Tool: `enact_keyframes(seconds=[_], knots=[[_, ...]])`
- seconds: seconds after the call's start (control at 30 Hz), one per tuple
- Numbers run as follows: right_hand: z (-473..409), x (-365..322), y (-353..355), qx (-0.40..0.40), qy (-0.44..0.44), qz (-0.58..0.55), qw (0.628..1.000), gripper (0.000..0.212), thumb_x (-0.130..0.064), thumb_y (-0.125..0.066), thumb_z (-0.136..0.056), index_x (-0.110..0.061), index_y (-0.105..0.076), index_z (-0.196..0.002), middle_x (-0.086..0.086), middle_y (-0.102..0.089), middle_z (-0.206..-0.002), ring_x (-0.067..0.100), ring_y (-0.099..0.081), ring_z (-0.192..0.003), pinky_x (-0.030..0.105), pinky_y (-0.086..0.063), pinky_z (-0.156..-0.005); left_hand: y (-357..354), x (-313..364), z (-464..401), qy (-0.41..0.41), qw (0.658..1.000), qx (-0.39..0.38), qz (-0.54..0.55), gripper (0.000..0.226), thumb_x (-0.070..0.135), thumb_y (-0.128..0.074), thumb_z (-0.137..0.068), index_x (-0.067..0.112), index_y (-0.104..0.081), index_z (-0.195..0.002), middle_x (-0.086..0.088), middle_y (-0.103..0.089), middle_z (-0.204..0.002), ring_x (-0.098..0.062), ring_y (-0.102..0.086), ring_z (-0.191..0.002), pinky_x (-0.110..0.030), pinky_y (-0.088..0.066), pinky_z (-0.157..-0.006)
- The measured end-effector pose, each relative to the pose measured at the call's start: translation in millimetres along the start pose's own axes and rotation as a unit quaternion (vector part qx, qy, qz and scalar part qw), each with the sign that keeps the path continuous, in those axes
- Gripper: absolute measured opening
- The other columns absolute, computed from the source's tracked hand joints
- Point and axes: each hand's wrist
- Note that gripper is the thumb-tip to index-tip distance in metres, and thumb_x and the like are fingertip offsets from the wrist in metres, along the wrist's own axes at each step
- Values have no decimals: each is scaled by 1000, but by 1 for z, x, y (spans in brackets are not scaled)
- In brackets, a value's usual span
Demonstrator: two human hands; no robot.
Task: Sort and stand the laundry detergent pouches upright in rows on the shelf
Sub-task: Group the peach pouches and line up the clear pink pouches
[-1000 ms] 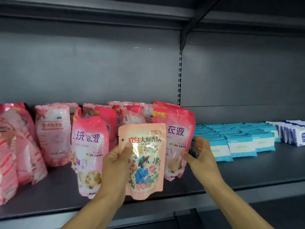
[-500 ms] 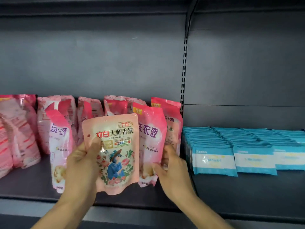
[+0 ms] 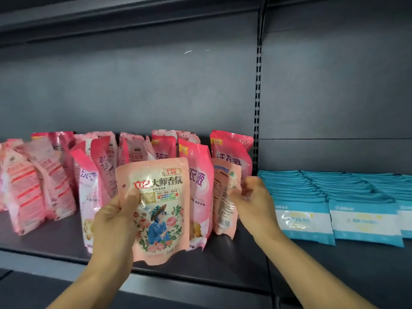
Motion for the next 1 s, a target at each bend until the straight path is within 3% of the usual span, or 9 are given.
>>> enact_keyframes(seconds=[0.07, 0.17, 0.3, 0.4, 0.47, 0.63, 0.7, 0.83, 1.0], knots=[[-9, 7, -7, -38, -9, 22, 999, 18, -22, -59, -90, -12, -64, -105, -5, -64, -85, 13, -61, -80, 24, -47, -66, -2, -2, 0, 5, 1000, 1, 5, 34, 31, -46, -96, 3, -65, -100, -9, -75, -89, -26, -73, -79, -34, -59, -58], [-12, 10, -8, -9, -15, 2, 1000, 22, -23, -52, -96, -8, -68, -90, 4, -66, -78, 20, -62, -72, 26, -45, -58, -2, -2, -1, 8, 1000, 2, 12, 34, 32, -47, -95, 4, -65, -101, -10, -75, -91, -28, -73, -82, -41, -56, -71], [-5, 6, 10, 56, -30, -27, 998, 36, -22, -48, -97, -17, -54, -62, 5, -58, -63, 19, -54, -59, 27, -38, -50, 1, -3, 0, 7, 1000, 9, 9, 34, 32, -47, -95, 4, -66, -100, -10, -75, -91, -28, -73, -82, -42, -57, -72], [7, -1, 33, 82, -29, -68, 994, 31, -23, -47, -98, -12, -61, -73, 3, -66, -76, 18, -64, -69, 31, -52, -60, 1, -3, 2, 12, 1000, 12, 10, 33, 32, -47, -96, 5, -67, -98, -10, -75, -89, -27, -73, -80, -43, -57, -73], [18, -8, 49, 93, -30, -111, 989, 26, -25, -47, -97, -19, -66, -80, -1, -71, -86, 16, -68, -74, 34, -56, -67, 2, -4, 4, 15, 1000, 13, 16, 31, 31, -46, -96, 7, -67, -96, -10, -75, -89, -27, -73, -81, -47, -56, -77], [48, -33, 70, 72, -32, -206, 975, 26, -26, -48, -97, -23, -69, -83, -11, -74, -77, 7, -71, -70, 30, -54, -65, 9, -3, 12, 17, 1000, 19, 13, 31, 31, -45, -97, 8, -67, -96, -8, -75, -88, -25, -73, -78, -39, -59, -65], [59, -43, 63, 38, -42, -231, 971, 26, -26, -48, -97, -22, -69, -83, -10, -74, -77, 7, -71, -71, 30, -54, -63, 16, 0, 15, 21, 999, 24, 17, 31, 29, -46, -97, 8, -68, -94, -8, -75, -86, -26, -73, -77, -37, -60, -63], [79, -61, 30, -25, -52, -255, 965, 26, -23, -48, -97, -22, -70, -83, -9, -75, -77, 7, -71, -71, 24, -54, -59, 46, 8, 19, 24, 999, 45, 18, 32, 30, -48, -96, 5, -67, -96, -13, -75, -89, -32, -72, -80, -48, -57, -75], [106, -84, -24, -58, -57, -270, 960, 26, -21, -49, -97, -20, -70, -82, -7, -75, -80, 7, -71, -73, 28, -55, -65, 109, 21, 27, 21, 997, 76, 8, 30, 29, -46, -98, 8, -67, -91, -11, -75, -85, -29, -73, -74, -42, -58, -68]])
Point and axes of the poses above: each hand's wrist, its own z-axis away from the middle knuckle, its own y-axis out of the back of the hand, x = y × z
